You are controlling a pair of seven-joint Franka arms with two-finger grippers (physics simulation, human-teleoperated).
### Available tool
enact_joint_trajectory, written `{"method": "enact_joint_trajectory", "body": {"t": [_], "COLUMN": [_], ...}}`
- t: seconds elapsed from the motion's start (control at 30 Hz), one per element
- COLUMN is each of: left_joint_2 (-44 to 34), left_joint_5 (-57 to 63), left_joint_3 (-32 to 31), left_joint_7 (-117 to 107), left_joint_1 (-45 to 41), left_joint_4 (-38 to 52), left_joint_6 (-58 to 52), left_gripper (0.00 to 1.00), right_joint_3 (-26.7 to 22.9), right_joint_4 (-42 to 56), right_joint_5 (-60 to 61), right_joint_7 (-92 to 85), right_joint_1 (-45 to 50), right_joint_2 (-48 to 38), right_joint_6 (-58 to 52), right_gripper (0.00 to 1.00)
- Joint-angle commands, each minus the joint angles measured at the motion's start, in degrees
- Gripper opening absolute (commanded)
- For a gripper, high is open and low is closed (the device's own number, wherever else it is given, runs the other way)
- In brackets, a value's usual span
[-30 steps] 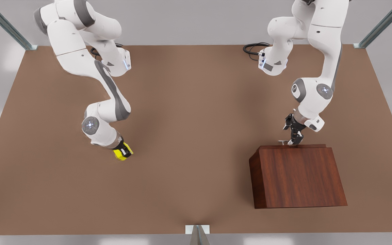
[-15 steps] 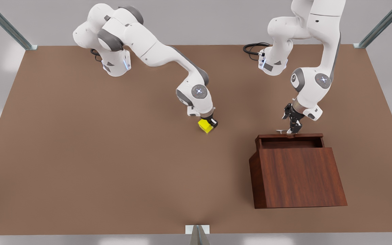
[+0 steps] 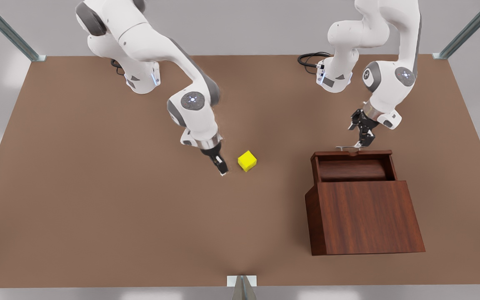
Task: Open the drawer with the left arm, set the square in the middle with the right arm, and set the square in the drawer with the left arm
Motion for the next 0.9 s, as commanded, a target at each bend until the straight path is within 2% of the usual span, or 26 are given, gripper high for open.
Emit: {"method": "enact_joint_trajectory", "body": {"t": [0.0, 0.03, 0.07, 0.13, 0.2, 0.23, 0.27, 0.3, 0.37, 0.43, 0.5, 0.57, 0.63, 0.7, 0.73, 0.87], "left_joint_2": [0.2, 1.1, 5.4, 14.8, 27.2, 32.1, 34.7, 35.4, 38.6, 43.9, 45.7, 48.9, 50.9, 53.9, 56.1, 59.7], "left_joint_5": [0.3, 0.8, 3.7, 5.3, 5.6, 6.3, 8.5, 11.2, 11.9, 12.0, 18.1, 18.3, 26.7, 28.9, 34.5, 34.8], "left_joint_3": [0.0, 0.0, 0.0, 0.1, 0.8, 2.0, 1.2, -1.2, -8.3, -14.9, -15.0, -14.9, -14.9, -14.9, -14.9, -15.0], "left_joint_7": [0.0, 0.7, 3.9, 15.5, 31.0, 36.9, 43.5, 49.6, 59.2, 59.9, 62.0, 62.2, 62.7, 62.8, 61.9, 62.2], "left_joint_1": [-0.1, -0.1, -0.1, -0.2, -2.2, -5.1, -6.2, -7.5, -8.4, -9.2, -17.4, -21.7, -25.7, -27.4, -29.3, -31.4], "left_joint_4": [2.1, 5.3, 12.6, 30.2, 52.4, 61.1, 65.9, 66.3, 68.4, 72.3, 72.4, 73.0, 72.6, 72.5, 72.5, 72.2], "left_joint_6": [-2.2, -4.2, -8.3, -19.6, -34.2, -39.5, -42.7, -43.3, -43.3, -43.2, -42.3, -33.6, -28.7, -26.5, -25.2, -20.1], "left_gripper": [1.00, 1.00, 1.00, 1.00, 1.00, 1.00, 1.00, 1.00, 1.00, 1.00, 1.00, 1.00, 1.00, 1.00, 1.00, 1.00], "right_joint_3": [0.2, 1.4, 3.0, 2.8, 2.5, 1.4, -2.3, -4.0, -4.0, -4.3, -4.2, -3.8, -4.1, -4.0, -4.2, -4.4], "right_joint_4": [-1.4, -1.2, -1.1, -0.8, 3.4, 3.4, 4.1, 6.1, 12.8, 13.1, 15.5, 15.7, 17.8, 18.3, 19.7, 19.6], "right_joint_5": [-0.1, -0.1, 0.0, -0.1, -0.1, -0.1, 0.0, 0.1, 0.6, 0.9, 0.9, 0.5, 2.4, 2.6, 2.6, 2.5], "right_joint_7": [-6.5, -20.3, -39.5, -58.7, -80.0, -87.9, -90.5, -92.4, -92.2, -91.7, -92.4, -91.7, -91.7, -91.7, -91.8, -92.0], "right_joint_1": [-2.6, -6.9, -11.8, -18.5, -30.5, -33.5, -33.4, -33.4, -33.3, -33.3, -33.2, -32.9, -33.3, -33.3, -33.8, -33.9], "right_joint_2": [-2.1, -5.1, -6.8, -9.7, -10.8, -12.6, -13.4, -13.2, -12.5, -12.5, -10.9, -11.7, -10.9, -11.1, -11.1, -10.9], "right_joint_6": [-2.3, -13.0, -21.4, -28.1, -32.9, -32.9, -33.1, -35.4, -43.3, -43.3, -43.4, -44.2, -44.2, -44.3, -44.8, -44.5], "right_gripper": [1.00, 1.00, 1.00, 1.00, 1.00, 1.00, 1.00, 1.00, 1.00, 1.00, 1.00, 1.00, 1.00, 1.00, 1.00, 1.00]}}
